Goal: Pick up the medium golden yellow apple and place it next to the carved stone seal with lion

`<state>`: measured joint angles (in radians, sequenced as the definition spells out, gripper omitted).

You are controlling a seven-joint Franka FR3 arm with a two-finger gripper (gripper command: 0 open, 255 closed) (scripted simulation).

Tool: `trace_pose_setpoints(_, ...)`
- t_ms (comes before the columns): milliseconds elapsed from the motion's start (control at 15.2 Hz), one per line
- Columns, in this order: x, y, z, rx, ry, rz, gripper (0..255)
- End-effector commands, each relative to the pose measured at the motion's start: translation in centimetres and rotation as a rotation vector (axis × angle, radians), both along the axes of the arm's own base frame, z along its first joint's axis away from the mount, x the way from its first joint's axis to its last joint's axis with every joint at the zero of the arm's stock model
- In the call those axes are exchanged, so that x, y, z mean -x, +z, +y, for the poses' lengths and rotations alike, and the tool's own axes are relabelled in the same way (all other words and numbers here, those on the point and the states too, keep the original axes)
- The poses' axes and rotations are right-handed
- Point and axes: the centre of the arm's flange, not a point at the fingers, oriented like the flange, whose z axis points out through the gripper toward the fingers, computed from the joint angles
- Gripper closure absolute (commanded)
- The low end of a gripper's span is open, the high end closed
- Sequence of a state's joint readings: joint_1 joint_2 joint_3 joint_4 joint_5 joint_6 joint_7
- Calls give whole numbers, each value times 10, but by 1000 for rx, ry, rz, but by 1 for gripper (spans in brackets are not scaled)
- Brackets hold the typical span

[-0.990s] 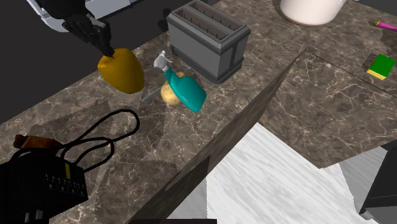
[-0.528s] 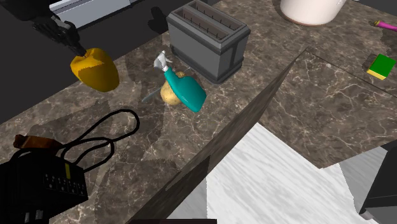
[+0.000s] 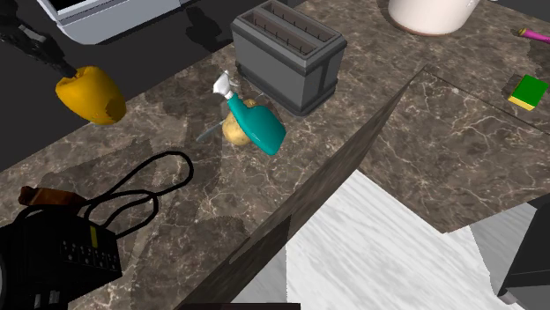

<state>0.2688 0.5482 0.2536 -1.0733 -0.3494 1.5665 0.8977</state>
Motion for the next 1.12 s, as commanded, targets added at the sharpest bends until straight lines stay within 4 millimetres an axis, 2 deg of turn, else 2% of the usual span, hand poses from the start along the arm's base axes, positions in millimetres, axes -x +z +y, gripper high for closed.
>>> trace_pose_setpoints(0,-5,-3,27,0,-2,0,255)
trace_pose_setpoints(132,-10,-7,54,0,-2,0,255)
trace_pose_setpoints(1056,-10,-81,54,0,-2,0,255)
